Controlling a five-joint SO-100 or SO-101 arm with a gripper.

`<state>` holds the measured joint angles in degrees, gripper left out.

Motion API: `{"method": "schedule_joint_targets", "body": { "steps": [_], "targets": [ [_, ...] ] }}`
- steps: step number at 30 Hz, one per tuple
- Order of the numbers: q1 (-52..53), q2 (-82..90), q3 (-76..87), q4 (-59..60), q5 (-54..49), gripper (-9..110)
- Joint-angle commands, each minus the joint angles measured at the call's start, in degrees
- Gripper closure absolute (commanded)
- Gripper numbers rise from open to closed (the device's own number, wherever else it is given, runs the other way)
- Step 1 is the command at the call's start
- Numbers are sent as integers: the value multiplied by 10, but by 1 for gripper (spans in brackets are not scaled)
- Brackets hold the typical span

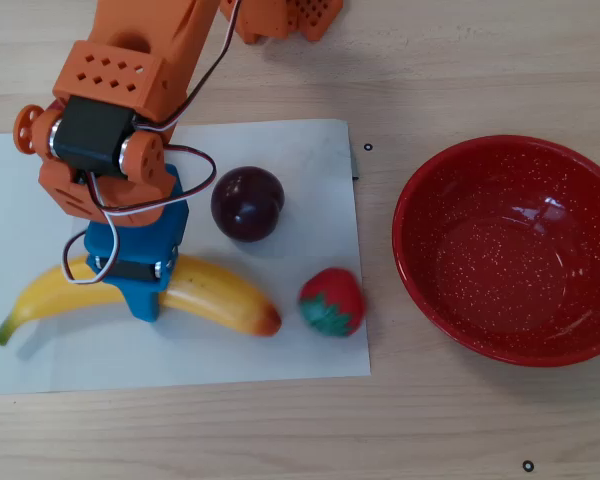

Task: Grasp the banana and put it in the red bowl

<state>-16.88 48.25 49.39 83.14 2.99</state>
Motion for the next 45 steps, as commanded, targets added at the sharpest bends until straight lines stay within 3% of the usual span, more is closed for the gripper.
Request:
{"method": "schedule_joint_targets", "body": {
  "steps": [1,30,45],
  "targets": [
    [-11,35,-36,6,-15,101],
    [1,314,-54,88,-100,101],
    [143,535,64,131,-142,101]
  ]
}}
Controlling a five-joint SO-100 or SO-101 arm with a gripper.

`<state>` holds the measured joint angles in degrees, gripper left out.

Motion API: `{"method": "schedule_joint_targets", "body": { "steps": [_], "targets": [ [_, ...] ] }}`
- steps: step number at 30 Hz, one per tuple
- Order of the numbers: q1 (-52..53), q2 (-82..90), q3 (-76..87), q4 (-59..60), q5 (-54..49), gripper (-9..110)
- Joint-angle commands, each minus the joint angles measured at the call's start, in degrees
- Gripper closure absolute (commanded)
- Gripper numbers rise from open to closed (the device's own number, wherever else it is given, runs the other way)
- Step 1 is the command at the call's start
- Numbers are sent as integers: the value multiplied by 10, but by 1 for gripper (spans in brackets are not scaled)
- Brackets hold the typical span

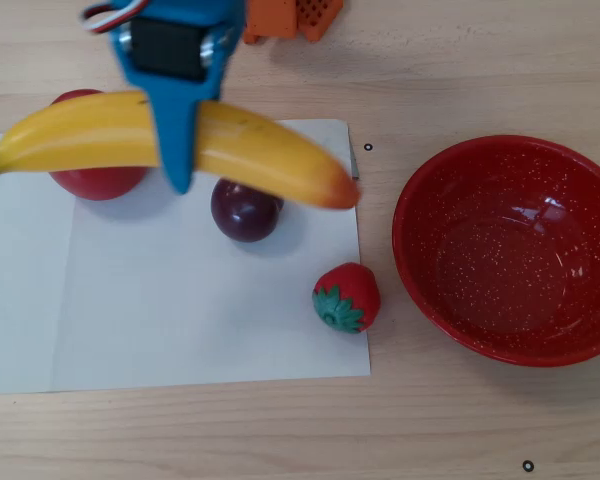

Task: Grasp the banana and put it in the red bowl

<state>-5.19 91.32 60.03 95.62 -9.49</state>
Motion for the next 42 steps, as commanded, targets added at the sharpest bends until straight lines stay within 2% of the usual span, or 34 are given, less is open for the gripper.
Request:
{"method": "schedule_joint_targets", "body": {
  "steps": [1,16,24,33,36,39,42],
  "targets": [
    [43,117,-34,8,-20,101],
    [309,158,11,-45,-101,101],
    [404,154,120,-195,-88,101],
    [435,137,263,-385,-23,101],
    [435,136,308,-433,-7,93],
    [435,136,336,-450,-10,79],
    [438,136,356,-457,-7,74]
  ]
}}
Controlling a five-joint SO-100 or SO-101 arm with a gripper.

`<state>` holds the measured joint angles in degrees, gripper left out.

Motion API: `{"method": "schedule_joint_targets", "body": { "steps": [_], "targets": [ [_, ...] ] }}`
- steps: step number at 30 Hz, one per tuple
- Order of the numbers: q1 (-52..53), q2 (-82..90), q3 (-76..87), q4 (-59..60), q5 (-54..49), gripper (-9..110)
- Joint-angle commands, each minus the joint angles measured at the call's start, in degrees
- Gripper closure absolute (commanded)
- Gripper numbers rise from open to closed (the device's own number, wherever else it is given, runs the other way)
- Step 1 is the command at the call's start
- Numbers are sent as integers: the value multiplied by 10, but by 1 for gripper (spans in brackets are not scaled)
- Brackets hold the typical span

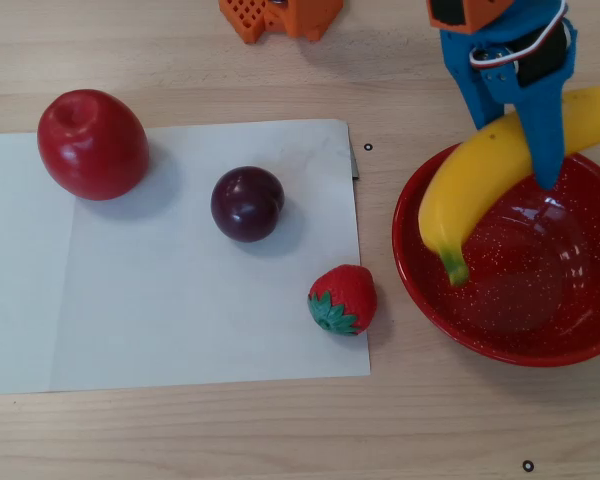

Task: Grasp the banana and put it in the red bowl

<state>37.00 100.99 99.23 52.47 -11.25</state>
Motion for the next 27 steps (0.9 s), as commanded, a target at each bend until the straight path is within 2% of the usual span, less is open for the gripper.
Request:
{"method": "schedule_joint_targets", "body": {
  "steps": [1,10,14,18,27],
  "targets": [
    [16,40,-30,-29,12,72],
    [9,50,-23,-25,10,70],
    [0,62,-47,4,-1,79],
    [-13,71,-83,41,-2,101],
    [-48,76,-220,208,-26,101]
  ]
}}
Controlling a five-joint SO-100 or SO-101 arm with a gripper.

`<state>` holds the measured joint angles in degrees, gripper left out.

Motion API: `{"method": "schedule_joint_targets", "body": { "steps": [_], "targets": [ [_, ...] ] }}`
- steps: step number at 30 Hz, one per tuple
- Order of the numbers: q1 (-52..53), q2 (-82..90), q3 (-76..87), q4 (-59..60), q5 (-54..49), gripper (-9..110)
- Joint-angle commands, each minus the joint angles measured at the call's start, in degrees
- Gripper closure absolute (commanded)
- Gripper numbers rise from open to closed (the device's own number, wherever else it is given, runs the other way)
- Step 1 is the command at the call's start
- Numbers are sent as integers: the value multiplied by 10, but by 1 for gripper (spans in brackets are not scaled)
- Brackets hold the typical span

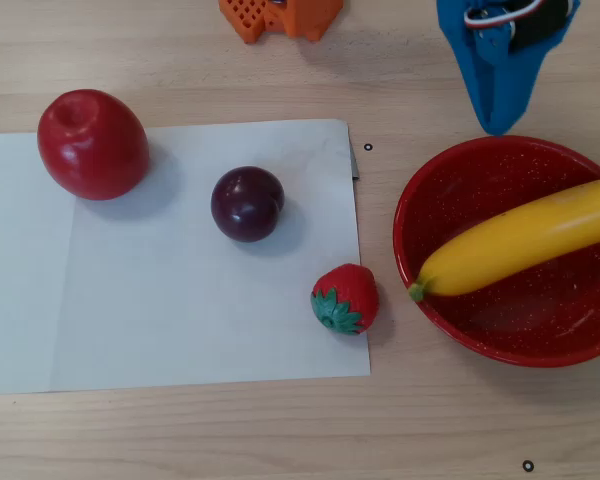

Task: Grasp the banana and put it in the red bowl

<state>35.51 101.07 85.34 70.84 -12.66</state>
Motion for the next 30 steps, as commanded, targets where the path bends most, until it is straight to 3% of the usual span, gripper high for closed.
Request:
{"method": "schedule_joint_targets", "body": {
  "steps": [1,9,16,23,30],
  "targets": [
    [-40,76,-99,44,-15,101],
    [-113,113,-180,156,-19,101],
    [-189,207,-120,183,-20,101],
    [-257,361,80,101,-4,101],
    [-297,547,352,-76,14,101]
  ]
}}
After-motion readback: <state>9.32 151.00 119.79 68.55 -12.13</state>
